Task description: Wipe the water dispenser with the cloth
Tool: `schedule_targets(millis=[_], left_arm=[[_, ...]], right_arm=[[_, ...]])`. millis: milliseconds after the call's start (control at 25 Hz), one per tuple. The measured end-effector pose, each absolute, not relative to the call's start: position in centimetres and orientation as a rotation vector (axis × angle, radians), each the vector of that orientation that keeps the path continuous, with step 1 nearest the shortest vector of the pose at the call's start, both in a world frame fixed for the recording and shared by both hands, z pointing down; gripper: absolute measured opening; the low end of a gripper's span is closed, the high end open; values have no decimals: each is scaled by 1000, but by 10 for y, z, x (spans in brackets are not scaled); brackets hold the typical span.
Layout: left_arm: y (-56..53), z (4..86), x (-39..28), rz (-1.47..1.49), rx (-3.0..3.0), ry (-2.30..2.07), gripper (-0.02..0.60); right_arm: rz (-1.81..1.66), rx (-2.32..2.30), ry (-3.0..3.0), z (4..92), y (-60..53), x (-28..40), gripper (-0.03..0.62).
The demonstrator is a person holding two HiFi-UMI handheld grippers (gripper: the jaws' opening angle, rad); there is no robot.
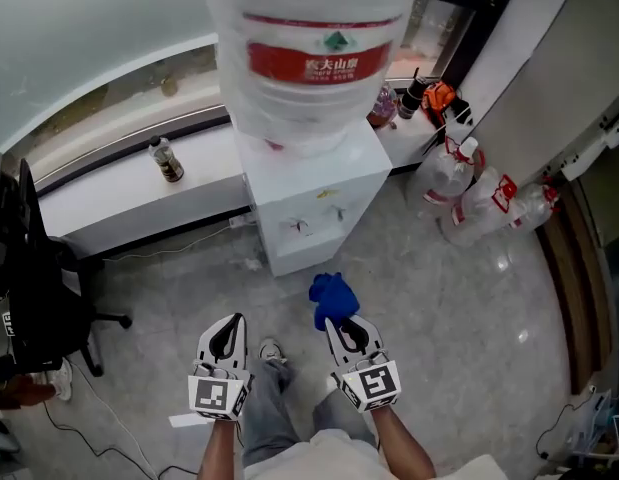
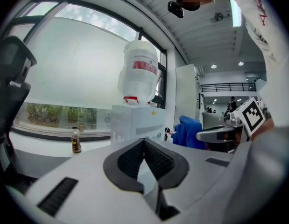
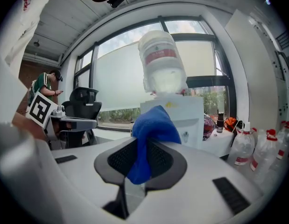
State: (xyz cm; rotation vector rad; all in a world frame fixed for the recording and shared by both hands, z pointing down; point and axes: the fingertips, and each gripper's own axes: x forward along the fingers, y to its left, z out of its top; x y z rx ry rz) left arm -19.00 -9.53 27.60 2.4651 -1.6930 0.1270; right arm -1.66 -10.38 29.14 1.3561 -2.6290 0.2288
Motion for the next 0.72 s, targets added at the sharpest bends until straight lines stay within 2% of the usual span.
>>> schedule_targets(millis=[440, 720], left_arm=[[-134, 471, -250, 83, 2450, -1931, 12], [-140, 542, -254, 89, 2443, -1942, 12]], right_arm=[[192, 1333, -2661, 543, -156, -23, 66], [148, 1271, -2736, 608, -169, -36, 66]])
